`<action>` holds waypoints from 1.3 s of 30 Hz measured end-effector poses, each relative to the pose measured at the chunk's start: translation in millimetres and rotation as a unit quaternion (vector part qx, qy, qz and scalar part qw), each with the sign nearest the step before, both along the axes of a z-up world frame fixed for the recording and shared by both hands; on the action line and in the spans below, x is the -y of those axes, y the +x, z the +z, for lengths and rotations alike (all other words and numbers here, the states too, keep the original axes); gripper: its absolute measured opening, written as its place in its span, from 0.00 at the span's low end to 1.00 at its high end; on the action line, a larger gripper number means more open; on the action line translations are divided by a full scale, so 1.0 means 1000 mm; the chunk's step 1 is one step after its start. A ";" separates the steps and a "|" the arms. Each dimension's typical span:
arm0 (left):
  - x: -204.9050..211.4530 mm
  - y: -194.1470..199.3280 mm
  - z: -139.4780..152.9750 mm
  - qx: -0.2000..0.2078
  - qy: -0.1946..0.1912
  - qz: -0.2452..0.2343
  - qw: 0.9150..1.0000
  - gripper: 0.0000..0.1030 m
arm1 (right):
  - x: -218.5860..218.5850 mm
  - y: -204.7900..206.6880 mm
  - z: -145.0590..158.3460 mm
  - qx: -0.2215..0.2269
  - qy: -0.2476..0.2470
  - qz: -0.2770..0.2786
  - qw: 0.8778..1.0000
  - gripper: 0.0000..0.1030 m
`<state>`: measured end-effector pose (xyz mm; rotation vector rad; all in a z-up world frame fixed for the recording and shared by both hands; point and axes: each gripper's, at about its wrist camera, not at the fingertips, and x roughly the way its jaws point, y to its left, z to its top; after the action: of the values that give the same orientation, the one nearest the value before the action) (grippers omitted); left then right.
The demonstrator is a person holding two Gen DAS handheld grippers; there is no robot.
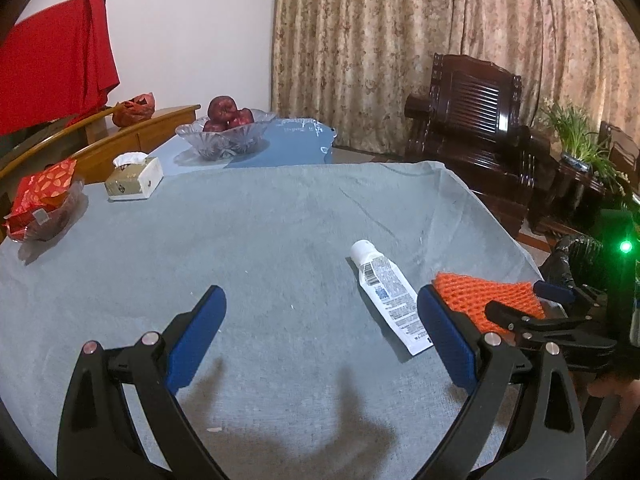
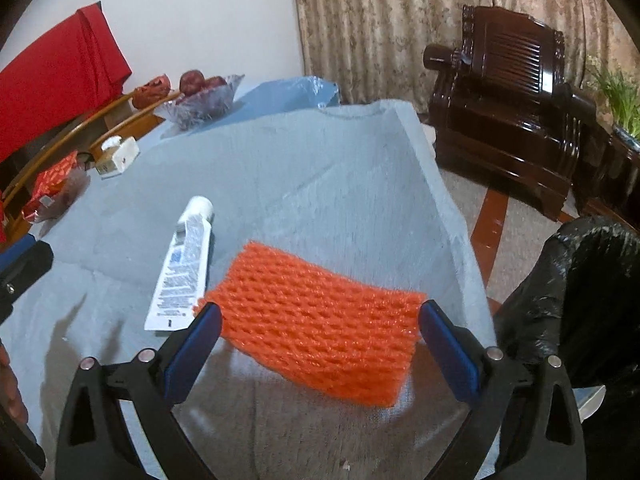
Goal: Collect trash
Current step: 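Grasp the orange foam net with the right tool, then grasp the white tube with left tool while right tool holds the orange net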
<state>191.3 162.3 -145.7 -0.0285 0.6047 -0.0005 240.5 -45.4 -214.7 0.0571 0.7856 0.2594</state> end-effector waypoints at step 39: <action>0.036 0.055 -0.027 -0.048 -0.012 -0.004 0.999 0.91 | 0.010 0.038 0.002 -0.008 0.013 0.012 1.000 0.20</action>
<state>245.8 126.8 -172.5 -0.0492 0.7007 -0.0152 278.2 -55.8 -212.8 0.0741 0.8003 0.2915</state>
